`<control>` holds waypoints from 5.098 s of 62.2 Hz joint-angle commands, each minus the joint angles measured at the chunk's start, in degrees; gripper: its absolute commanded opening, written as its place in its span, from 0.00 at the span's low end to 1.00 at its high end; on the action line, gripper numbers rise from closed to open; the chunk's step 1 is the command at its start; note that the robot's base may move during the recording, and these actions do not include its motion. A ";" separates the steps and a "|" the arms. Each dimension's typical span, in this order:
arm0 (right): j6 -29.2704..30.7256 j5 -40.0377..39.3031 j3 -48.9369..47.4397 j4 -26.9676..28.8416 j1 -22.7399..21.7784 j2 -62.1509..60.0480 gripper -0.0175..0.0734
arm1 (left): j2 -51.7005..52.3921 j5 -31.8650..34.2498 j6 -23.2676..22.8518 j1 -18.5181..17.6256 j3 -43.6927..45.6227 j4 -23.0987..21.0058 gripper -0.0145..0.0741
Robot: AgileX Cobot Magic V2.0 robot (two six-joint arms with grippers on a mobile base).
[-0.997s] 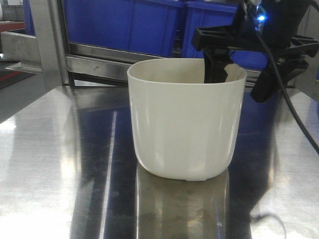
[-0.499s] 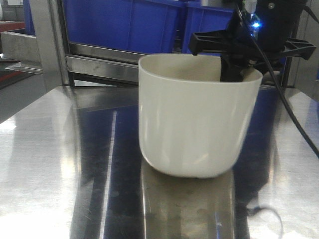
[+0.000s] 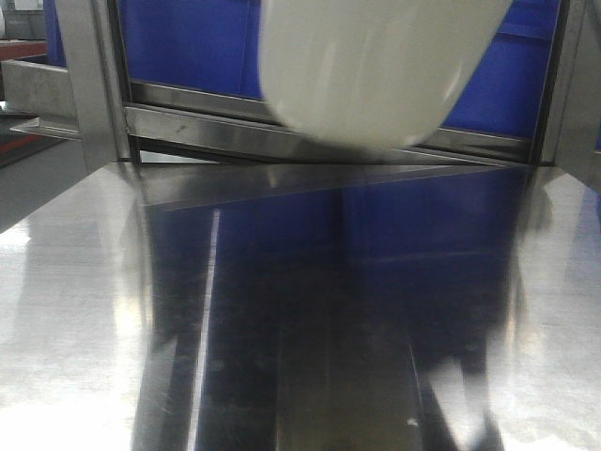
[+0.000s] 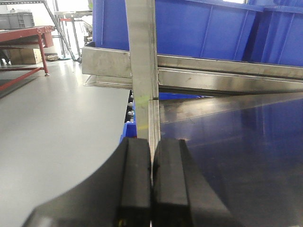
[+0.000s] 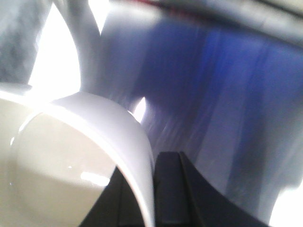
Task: Move white bin to right shelf second layer
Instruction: 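Lift the white bin off the table with the right gripper, then hold the bin in the right gripper and back away from the table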
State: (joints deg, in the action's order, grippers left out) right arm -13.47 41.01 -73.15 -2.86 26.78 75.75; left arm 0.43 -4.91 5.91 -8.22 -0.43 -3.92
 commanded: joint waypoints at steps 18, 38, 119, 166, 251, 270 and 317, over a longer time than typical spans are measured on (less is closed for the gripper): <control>-0.51 -7.64 12.28 -3.02 -3.22 -19.89 0.25 | 0.80 4.91 -0.20 -0.46 -2.11 -0.31 0.26; -1.18 -12.29 29.16 -1.76 -14.46 -36.49 0.25 | 0.80 4.91 -0.20 -0.46 -2.11 -0.31 0.26; -1.18 -11.45 34.97 -1.00 -19.68 -46.80 0.25 | 0.80 4.91 -0.20 -0.46 -2.11 -0.31 0.26; -1.18 -11.45 34.97 -1.00 -19.68 -46.80 0.25 | 0.80 4.91 -0.20 -0.46 -2.11 -0.31 0.26; -1.18 -11.31 34.97 -1.00 -19.68 -46.80 0.25 | 0.80 4.91 -0.20 -0.46 -2.11 -0.31 0.26; -1.18 -11.25 34.97 -1.00 -19.68 -46.80 0.25 | 0.80 4.91 -0.20 -0.46 -2.11 -0.31 0.26; -1.18 -11.18 34.97 -1.00 -19.68 -46.80 0.25 | 0.80 4.91 -0.20 -0.46 -2.11 -0.31 0.26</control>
State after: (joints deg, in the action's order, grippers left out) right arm -14.42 35.15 -36.37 -3.58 7.42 28.80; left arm 0.43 -4.81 5.91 -8.22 -0.43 -3.92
